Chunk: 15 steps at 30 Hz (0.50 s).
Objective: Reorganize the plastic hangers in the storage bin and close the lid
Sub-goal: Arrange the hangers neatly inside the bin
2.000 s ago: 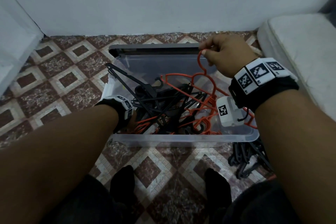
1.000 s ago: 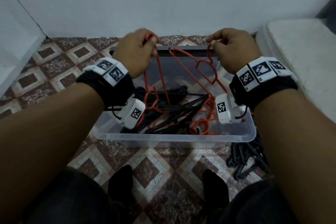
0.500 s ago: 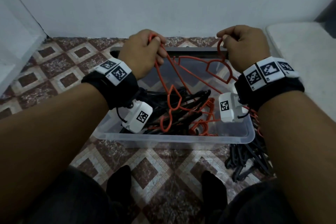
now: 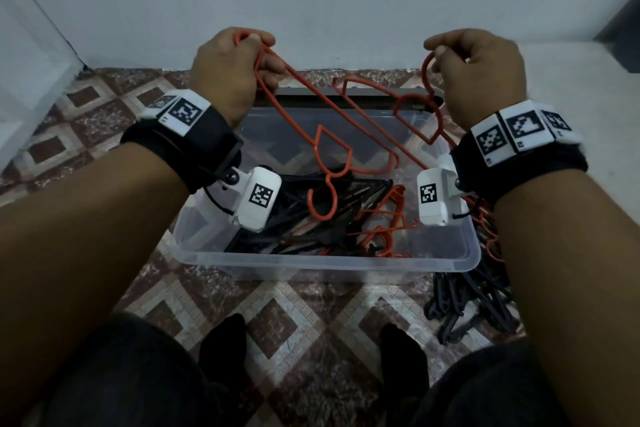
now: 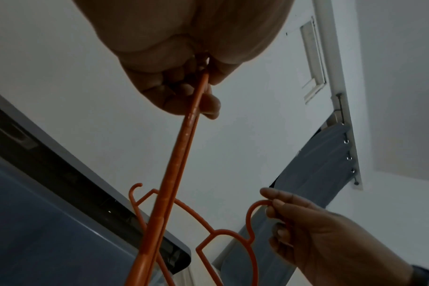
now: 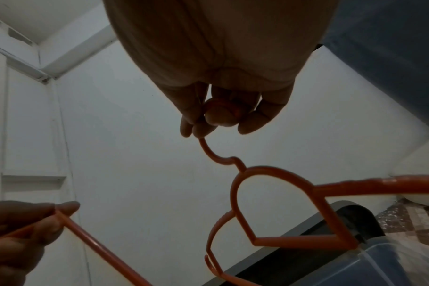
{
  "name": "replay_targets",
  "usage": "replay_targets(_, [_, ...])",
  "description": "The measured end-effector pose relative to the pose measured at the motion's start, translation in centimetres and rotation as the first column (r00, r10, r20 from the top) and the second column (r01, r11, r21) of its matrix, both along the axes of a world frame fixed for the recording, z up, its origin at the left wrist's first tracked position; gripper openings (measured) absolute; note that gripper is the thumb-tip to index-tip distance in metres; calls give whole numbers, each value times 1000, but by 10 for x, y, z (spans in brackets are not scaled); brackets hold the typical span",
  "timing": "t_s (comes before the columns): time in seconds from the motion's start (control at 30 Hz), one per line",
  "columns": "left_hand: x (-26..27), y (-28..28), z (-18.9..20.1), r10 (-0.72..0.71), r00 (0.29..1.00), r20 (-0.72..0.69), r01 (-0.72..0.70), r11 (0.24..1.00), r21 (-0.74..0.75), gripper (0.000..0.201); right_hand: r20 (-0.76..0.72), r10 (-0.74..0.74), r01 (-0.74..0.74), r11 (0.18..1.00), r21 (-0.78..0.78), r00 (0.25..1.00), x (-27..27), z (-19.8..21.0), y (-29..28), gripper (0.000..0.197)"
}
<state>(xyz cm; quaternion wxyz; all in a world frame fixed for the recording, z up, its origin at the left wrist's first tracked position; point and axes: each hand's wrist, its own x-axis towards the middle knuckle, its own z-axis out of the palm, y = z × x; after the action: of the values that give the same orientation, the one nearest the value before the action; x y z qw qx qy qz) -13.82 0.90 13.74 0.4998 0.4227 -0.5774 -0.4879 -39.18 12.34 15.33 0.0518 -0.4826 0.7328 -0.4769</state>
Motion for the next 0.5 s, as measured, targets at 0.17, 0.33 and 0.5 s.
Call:
replay_targets(0.17, [-3,6,3,-43,997,71,43,999,-1,23,-1,122,-121,989,82,993,12,-1,2,26])
replay_targets(0.33, [6,-5,-1,92,958,273,-136,980,146,21,53,223,-228,966,120,973,15,-9,0,29])
replay_targets(0.5, [18,-11,-8,97,965,242,-194,888,418,23,161,278,-300,945,133,947,11,-12,-2,31])
